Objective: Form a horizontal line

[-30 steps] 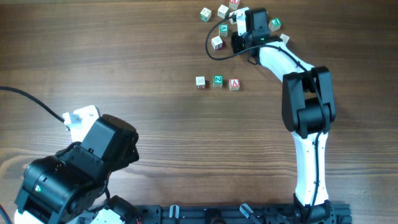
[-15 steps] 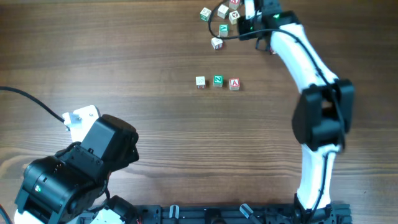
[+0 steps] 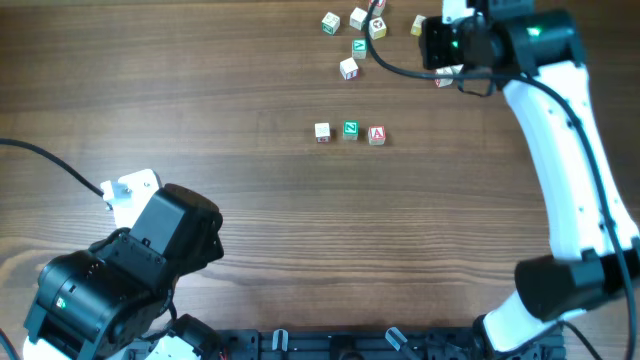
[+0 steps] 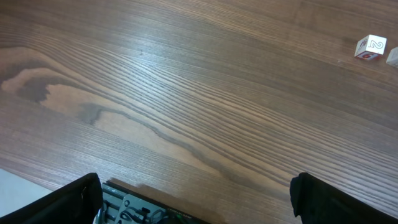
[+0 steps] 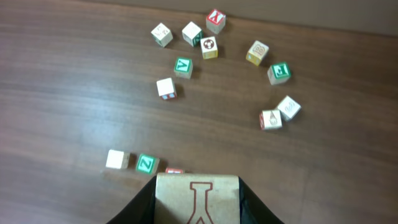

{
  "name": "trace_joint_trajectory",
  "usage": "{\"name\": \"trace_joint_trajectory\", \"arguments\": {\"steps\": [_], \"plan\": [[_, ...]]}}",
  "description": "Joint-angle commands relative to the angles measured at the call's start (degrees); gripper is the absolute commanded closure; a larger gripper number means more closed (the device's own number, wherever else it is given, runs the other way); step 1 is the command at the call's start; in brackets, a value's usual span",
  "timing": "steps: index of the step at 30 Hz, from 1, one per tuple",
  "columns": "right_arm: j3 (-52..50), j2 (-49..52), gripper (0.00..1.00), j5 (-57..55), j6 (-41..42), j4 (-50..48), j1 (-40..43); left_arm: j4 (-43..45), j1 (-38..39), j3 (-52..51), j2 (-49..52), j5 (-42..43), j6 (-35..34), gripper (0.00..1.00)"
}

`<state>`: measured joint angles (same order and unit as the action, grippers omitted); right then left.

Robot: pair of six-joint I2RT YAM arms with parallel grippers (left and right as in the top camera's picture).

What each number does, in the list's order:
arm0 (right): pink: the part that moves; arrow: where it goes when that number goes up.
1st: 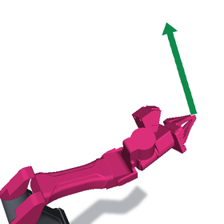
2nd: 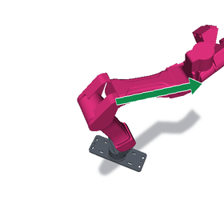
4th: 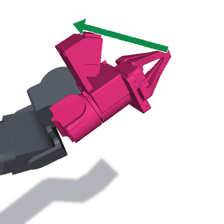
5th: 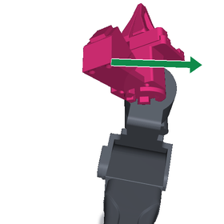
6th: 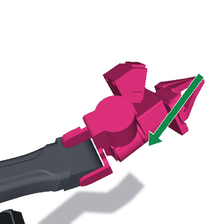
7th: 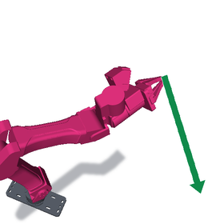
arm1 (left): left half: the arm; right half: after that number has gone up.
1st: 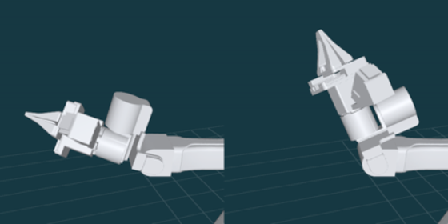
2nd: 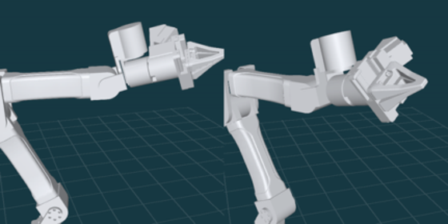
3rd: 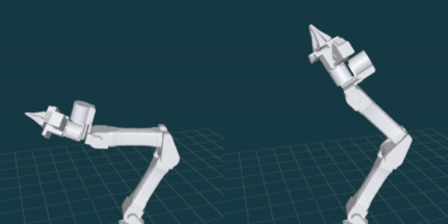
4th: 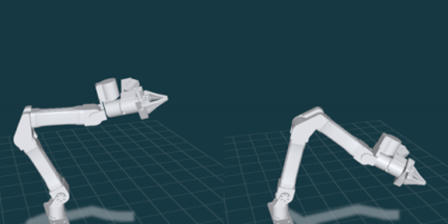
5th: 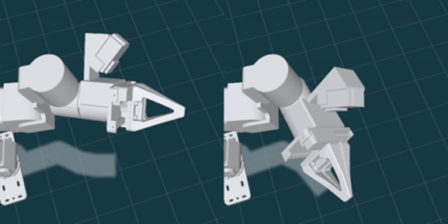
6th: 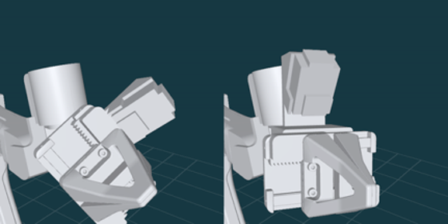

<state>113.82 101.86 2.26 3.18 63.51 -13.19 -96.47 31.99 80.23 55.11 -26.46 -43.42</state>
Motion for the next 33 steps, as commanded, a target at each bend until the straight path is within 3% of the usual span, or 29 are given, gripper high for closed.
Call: {"name": "trace_joint_trajectory", "arguments": {"steps": [1,8,15,26,30,33], "plan": [[1.14,-3.34,0.75,-1.01,3.04,3.21,0.13,-0.02,0.00,0.15,-0.24,0.07,-0.13,0.00],[-1.53,-2.95,0.75,-1.25,4.96,5.97,0.13,-0.02,0.00,0.15,-0.24,0.07,-0.13,0.00],[-13.18,-2.73,0.75,-7.89,7.54,-0.96,0.20,-0.02,0.00,0.15,-0.24,0.07,-0.13,0.00],[-43.78,-2.71,0.72,-0.61,10.51,-34.12,0.50,-0.02,0.00,0.15,-0.24,0.07,-0.13,0.00],[-50.56,-2.69,0.72,-0.42,10.54,-46.42,0.50,-0.02,0.00,0.15,-0.24,0.07,-0.13,0.00],[-52.76,-2.43,0.72,-0.44,10.56,-50.42,0.50,-0.02,0.00,0.15,-0.24,0.07,-0.13,0.00]]}}
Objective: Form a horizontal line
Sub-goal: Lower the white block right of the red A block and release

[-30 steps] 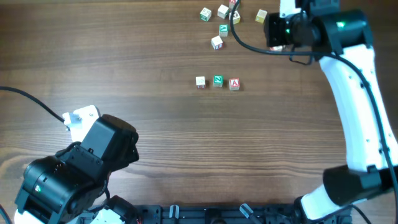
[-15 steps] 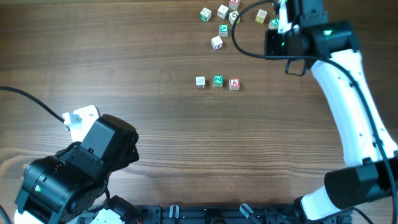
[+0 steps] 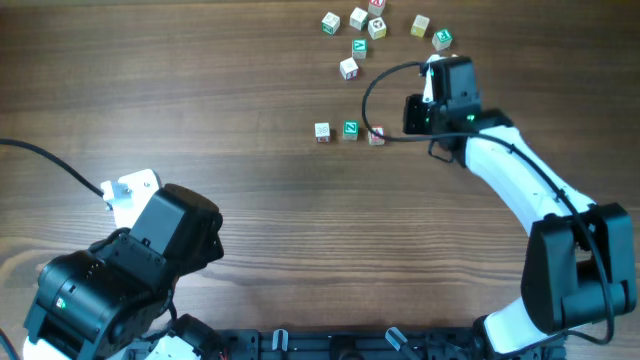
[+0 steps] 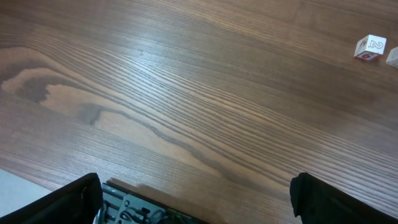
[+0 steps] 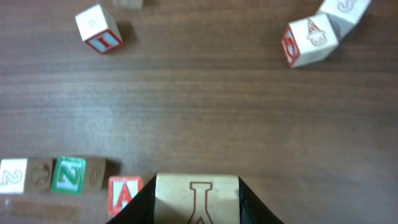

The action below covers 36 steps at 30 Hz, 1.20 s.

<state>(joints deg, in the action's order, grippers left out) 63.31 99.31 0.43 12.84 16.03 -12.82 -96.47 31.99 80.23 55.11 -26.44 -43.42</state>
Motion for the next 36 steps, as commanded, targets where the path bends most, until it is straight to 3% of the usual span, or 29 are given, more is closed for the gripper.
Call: {"name": "trace_joint_trajectory", "arguments": {"steps": [1,13,23,36], "plan": [[-2.60,0.39,0.72,1.40,0.87,-3.65,0.13,-0.02,0.00,0.15,-0.24,0.04,-0.13,0.00],[-3.06,8.50,0.71,4.61,1.31,-7.21,0.13,-0.02,0.00,0.15,-0.24,0.04,-0.13,0.00],[-3.06,8.66,0.57,4.59,1.33,-7.56,0.13,-0.02,0.00,0.15,-0.24,0.04,-0.13,0.00],[3.96,7.19,0.56,3.06,5.40,-4.09,0.13,-0.02,0.00,0.15,-0.24,0.04,-0.13,0.00]]}}
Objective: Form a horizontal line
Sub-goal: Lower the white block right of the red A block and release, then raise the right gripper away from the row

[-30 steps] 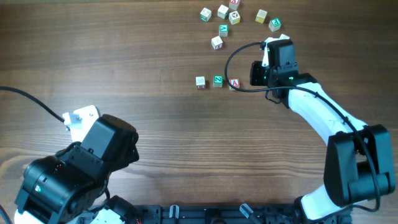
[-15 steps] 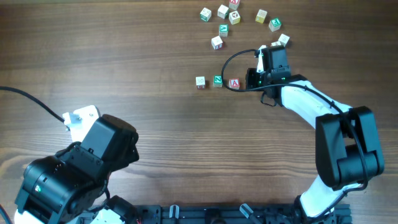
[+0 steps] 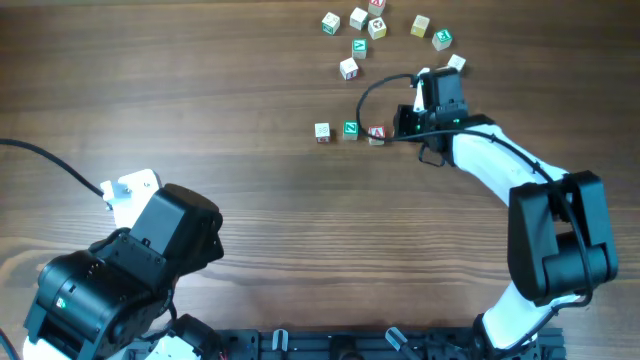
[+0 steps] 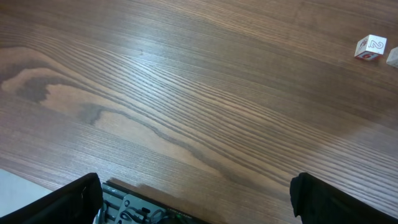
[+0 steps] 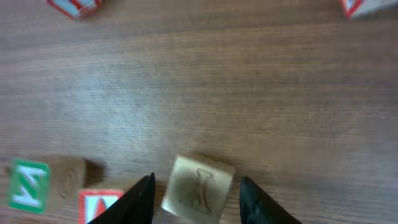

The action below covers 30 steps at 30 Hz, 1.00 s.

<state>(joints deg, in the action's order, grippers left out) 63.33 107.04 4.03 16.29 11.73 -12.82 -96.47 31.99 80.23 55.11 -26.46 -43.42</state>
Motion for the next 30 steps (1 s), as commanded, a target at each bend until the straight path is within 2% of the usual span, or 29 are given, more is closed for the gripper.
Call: {"name": "trace_joint_trajectory", "arguments": {"steps": [1,3,6,10,12,19,30], "plan": [[4.11,-0.55,0.56,-0.61,1.95,0.07,0.13,-0.02,0.00,0.15,-0.24,0.07,-0.13,0.00],[4.11,-0.52,0.58,-2.32,3.10,-0.13,0.13,-0.02,0.00,0.15,-0.24,0.07,-0.13,0.00],[4.11,-0.37,0.68,-4.20,3.78,-0.57,0.13,-0.02,0.00,0.15,-0.24,0.07,-0.13,0.00],[4.11,0.44,0.89,-4.15,3.41,-1.64,0.13,-0.02,0.00,0.15,-0.24,0.07,-0.13,0.00],[4.11,1.31,0.93,-4.09,3.45,-1.86,0.13,-0.02,0.00,0.15,-0.24,0.07,-0.13,0.00],[4.11,4.50,0.95,-3.45,3.41,-2.03,0.13,-0.02,0.00,0.15,-0.24,0.07,-0.13,0.00],[4.11,4.55,0.95,3.87,2.01,-1.38,0.13,-0.02,0.00,0.15,-0.24,0.07,-0.13,0.00]]}}
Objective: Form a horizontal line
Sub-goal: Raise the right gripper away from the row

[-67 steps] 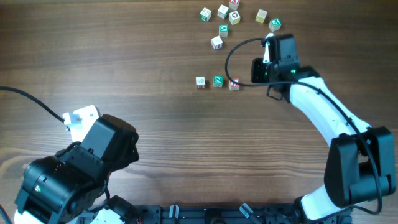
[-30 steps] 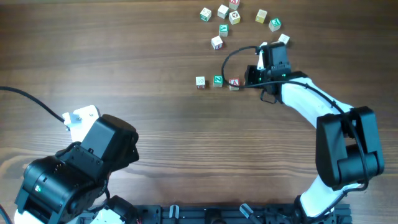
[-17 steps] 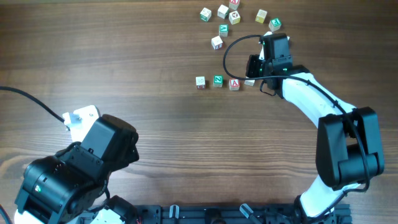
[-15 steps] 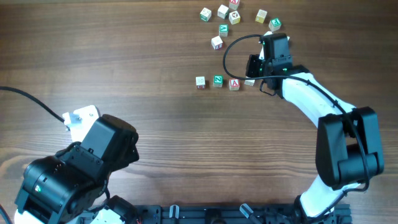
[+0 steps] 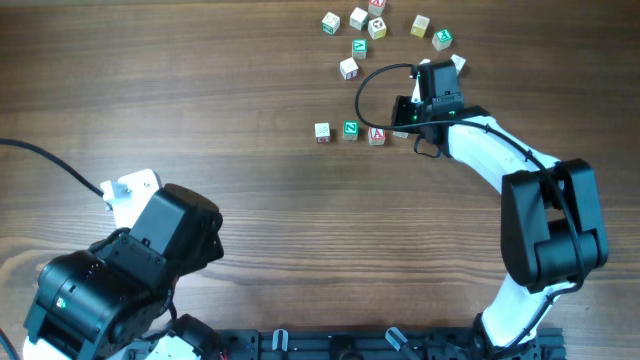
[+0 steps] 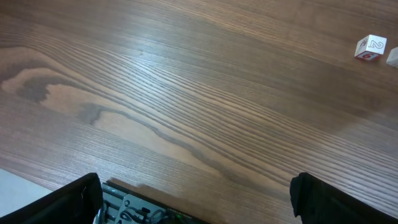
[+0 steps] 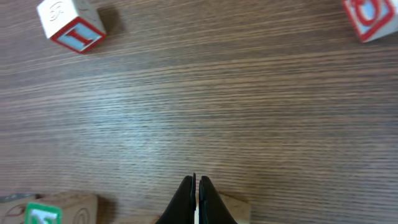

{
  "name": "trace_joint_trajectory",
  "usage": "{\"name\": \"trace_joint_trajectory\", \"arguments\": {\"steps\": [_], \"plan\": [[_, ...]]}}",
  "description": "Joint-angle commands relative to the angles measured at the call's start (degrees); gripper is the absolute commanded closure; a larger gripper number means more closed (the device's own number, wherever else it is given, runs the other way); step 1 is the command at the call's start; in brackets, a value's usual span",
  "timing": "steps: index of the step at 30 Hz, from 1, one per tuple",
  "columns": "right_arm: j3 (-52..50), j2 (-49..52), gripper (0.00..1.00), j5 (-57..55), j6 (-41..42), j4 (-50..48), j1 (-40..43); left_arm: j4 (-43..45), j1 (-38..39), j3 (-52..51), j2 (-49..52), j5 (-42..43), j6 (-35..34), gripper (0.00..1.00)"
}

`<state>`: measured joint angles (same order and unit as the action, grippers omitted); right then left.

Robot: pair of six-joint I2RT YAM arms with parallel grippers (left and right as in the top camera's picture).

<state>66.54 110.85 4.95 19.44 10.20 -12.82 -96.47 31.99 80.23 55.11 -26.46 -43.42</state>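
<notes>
A row of blocks lies mid-table: a white block [image 5: 322, 131], a green block [image 5: 350, 129] and a red A block [image 5: 376, 135]. A tan wooden block [image 7: 235, 210] sits at the row's right end, largely hidden overhead by my right gripper [image 5: 405, 120]. In the right wrist view that gripper [image 7: 196, 182] is shut, its fingers pressed together just over the tan block and holding nothing. My left gripper [image 6: 196, 202] is open low over bare table at the front left, far from the row.
Several loose blocks [image 5: 358, 47] are scattered at the back of the table, one [image 5: 457, 62] just behind my right wrist. A block with a red letter [image 7: 69, 25] and another [image 7: 370, 15] lie ahead of the right fingers. A white "2" block [image 6: 371, 46] shows at the left wrist view's edge.
My right gripper was open around the tan block standing beside the red A block. Now its fingers are shut together, empty, and sit slightly higher above that block. The left arm is unchanged.
My right gripper first held the tan block up near the loose cluster at the back. Then it held the block by the right end of the three-block row. Then it was open with the block on the table; now it is shut and empty.
</notes>
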Motion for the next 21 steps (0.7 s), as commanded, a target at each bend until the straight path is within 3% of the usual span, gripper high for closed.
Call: {"name": "trace_joint_trajectory", "arguments": {"steps": [1,12,21], "plan": [[0.90,0.74,0.95,2.86,-1.46,0.66,0.13,-0.02,0.00,0.15,-0.24,0.07,-0.13,0.00],[0.94,0.04,0.95,3.06,-1.46,3.78,0.13,-0.02,0.00,0.15,-0.24,0.07,-0.13,0.00],[2.21,-7.85,0.96,5.03,-2.93,5.40,0.13,-0.02,0.00,0.15,-0.24,0.07,-0.13,0.00]]}}
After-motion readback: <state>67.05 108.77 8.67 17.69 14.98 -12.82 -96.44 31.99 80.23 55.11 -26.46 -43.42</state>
